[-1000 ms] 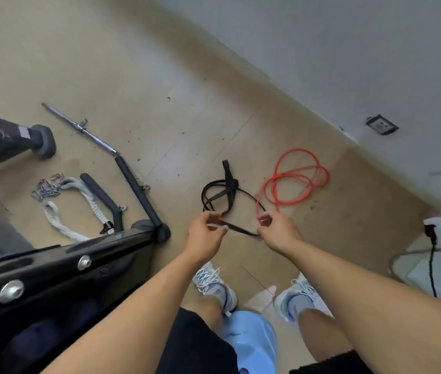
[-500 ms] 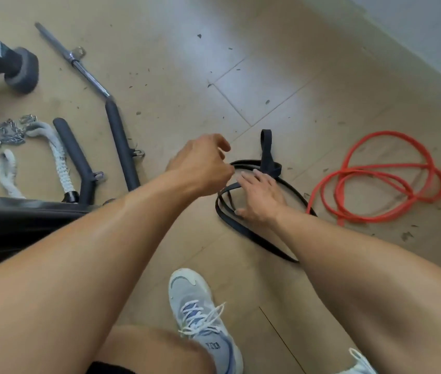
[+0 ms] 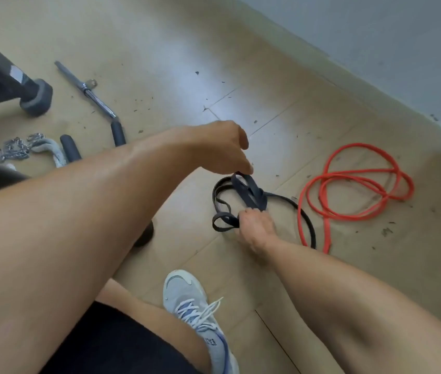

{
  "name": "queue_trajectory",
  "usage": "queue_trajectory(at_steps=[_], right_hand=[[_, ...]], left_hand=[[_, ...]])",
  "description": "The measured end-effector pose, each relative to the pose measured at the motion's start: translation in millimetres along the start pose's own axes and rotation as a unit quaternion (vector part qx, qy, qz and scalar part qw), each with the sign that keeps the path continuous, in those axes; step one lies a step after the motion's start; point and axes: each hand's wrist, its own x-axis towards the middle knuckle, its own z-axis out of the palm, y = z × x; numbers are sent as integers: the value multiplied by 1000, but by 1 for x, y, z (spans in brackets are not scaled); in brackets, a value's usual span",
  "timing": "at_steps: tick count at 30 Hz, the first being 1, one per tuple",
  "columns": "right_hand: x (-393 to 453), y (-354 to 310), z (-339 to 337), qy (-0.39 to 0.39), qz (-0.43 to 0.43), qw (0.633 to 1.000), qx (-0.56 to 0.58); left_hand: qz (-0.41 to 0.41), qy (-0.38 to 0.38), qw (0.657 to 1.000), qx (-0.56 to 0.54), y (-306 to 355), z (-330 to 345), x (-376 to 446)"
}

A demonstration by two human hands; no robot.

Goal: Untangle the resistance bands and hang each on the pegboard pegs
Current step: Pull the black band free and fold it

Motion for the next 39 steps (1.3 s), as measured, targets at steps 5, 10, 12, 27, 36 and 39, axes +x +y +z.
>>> queue_trajectory(at_steps=[5,10,12,27,36,39], right_hand=[[-30,16,-88,53,36,961,270],[-82,30,-193,86,8,935,345],[-105,32,-227,92,-16,930,355],[-173,45,-295,138,-102,873,457],[-141,48,-268,199,-79,897,387],[-134,51,-260,194,-71,898,389]], left_hand=[[-23,10,1000,3,-15,-3,-24],[8,65,997,-45,-21,-5,-53],[33,101,991,-78,-23,-7,-62],[110,117,900,-405,25,-23,-89],[79,81,880,-461,32,-2,-62],[79,98,883,-451,30,3,-53]])
